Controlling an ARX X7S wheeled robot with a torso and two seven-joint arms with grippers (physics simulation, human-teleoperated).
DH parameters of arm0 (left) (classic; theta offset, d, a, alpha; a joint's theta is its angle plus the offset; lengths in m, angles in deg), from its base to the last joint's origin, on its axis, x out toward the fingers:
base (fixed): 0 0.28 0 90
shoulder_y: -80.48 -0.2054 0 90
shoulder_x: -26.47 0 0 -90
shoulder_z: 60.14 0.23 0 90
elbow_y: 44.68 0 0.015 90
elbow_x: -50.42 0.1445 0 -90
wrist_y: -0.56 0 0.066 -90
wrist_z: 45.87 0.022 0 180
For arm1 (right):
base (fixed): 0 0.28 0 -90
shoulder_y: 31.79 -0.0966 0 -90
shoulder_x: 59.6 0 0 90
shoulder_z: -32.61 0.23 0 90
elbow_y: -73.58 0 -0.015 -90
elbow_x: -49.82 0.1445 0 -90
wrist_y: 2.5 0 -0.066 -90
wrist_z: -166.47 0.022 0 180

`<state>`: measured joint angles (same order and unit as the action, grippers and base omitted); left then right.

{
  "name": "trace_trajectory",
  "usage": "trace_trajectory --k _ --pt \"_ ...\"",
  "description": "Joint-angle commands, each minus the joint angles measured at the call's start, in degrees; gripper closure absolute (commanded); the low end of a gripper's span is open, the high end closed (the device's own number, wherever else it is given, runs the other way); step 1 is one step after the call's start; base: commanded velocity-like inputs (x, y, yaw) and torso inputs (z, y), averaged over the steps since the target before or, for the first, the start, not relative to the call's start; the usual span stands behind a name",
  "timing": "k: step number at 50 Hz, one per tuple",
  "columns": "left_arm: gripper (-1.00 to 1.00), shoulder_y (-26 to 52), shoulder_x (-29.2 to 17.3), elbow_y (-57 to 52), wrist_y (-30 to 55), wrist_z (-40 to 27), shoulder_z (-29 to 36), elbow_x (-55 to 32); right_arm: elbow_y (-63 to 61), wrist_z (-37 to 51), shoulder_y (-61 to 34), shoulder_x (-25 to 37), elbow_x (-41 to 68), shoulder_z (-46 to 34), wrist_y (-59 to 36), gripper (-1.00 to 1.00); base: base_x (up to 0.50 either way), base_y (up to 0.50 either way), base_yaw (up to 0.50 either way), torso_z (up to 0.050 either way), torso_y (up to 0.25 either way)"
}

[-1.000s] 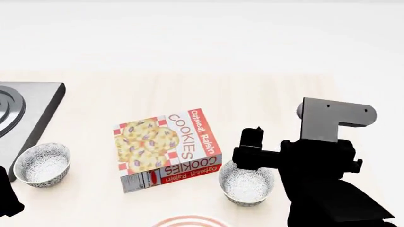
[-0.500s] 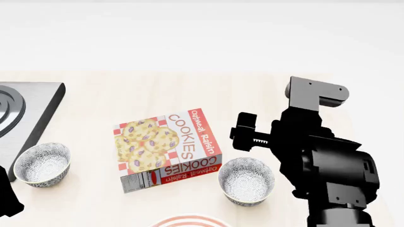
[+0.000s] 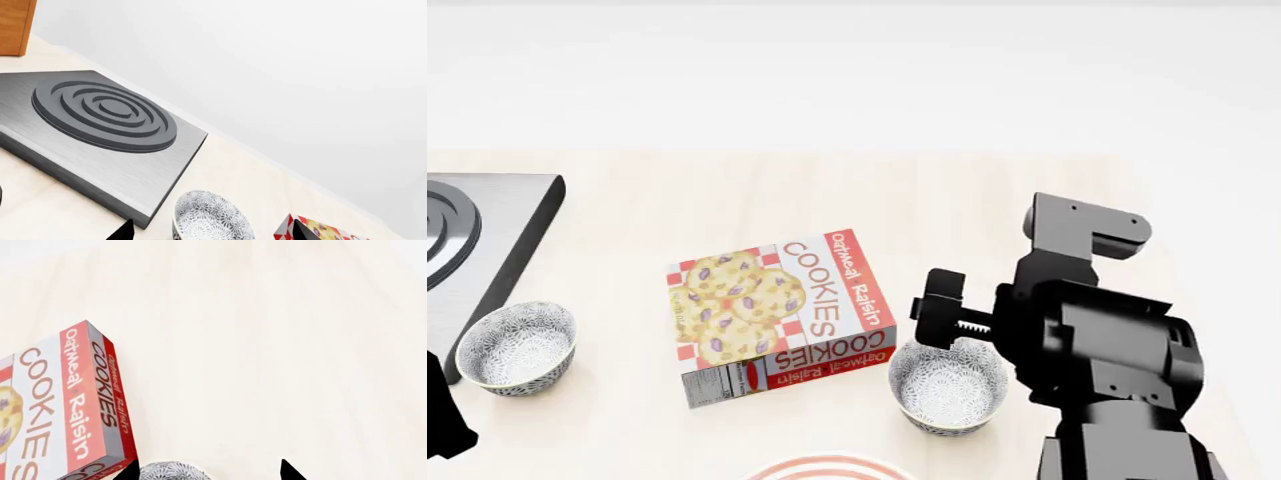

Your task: Pick the akita bowl next to the plate and place it on the plate.

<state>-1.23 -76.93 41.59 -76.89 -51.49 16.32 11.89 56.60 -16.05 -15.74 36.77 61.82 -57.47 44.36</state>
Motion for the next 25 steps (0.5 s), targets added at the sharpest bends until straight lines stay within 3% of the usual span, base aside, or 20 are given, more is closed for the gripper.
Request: trace_trajectory --k 1,25 --pt "-1.00 -0.28 -0.22 -0.65 0.21 -0.47 0.18 -0.39 1.95 -2.11 0.98 -0.84 -6.59 5.21 -0.22 -1.00 0.00 0.00 0.00 0.000 0.000" --pt "-1.00 -0.17 -0.56 -0.18 -0.21 -0.61 0.53 -0.80 1.96 -3.08 3.03 -1.13 -10.92 10.50 -0.42 -1.00 0.00 0.00 0.00 0.000 0.000"
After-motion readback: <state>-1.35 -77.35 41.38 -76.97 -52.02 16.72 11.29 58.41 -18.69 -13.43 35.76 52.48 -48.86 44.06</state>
